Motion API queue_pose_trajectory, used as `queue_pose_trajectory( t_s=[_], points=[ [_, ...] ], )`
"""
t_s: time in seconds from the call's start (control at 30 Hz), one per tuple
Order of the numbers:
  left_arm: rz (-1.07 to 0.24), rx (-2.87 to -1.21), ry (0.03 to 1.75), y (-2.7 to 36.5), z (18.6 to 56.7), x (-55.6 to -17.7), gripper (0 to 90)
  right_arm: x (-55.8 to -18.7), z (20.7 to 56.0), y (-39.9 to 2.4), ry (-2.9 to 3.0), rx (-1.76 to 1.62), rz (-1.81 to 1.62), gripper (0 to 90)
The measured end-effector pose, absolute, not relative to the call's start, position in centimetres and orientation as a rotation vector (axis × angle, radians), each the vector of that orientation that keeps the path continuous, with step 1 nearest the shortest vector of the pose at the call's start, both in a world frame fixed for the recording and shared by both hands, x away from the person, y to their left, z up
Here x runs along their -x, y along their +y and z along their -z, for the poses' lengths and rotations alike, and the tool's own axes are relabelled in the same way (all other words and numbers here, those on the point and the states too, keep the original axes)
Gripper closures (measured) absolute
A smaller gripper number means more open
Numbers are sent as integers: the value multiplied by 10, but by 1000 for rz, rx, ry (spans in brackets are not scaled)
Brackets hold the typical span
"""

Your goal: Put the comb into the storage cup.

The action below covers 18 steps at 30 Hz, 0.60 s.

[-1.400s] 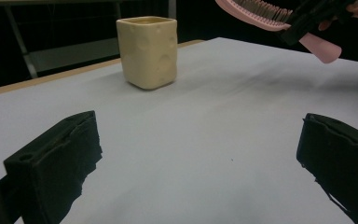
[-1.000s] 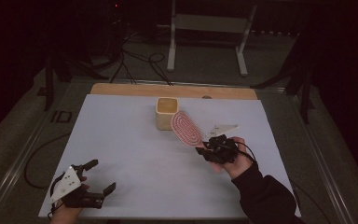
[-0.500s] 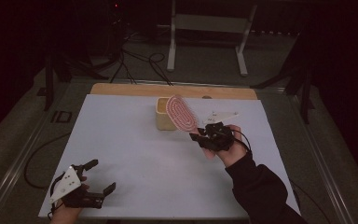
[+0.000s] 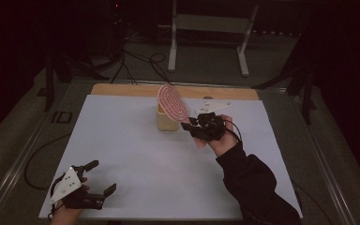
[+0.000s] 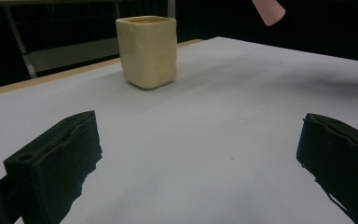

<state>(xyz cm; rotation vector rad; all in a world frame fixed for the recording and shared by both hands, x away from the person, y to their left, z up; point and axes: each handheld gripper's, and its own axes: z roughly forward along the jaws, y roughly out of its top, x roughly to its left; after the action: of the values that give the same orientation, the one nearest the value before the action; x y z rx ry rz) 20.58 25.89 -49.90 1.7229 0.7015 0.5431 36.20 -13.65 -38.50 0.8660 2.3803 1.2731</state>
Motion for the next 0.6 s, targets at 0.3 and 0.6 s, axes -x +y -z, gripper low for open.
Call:
queue_pose_trajectory(
  t_s=[0.3,0.6],
  points=[
    [-543,-1727,697,259,499,-206,0,-382,378,-128,2344,-828,-1356,700],
    [-542,-1726,698,260,499,-205,0,-403,378,-123,2313,-809,-1415,700]
  ],
)
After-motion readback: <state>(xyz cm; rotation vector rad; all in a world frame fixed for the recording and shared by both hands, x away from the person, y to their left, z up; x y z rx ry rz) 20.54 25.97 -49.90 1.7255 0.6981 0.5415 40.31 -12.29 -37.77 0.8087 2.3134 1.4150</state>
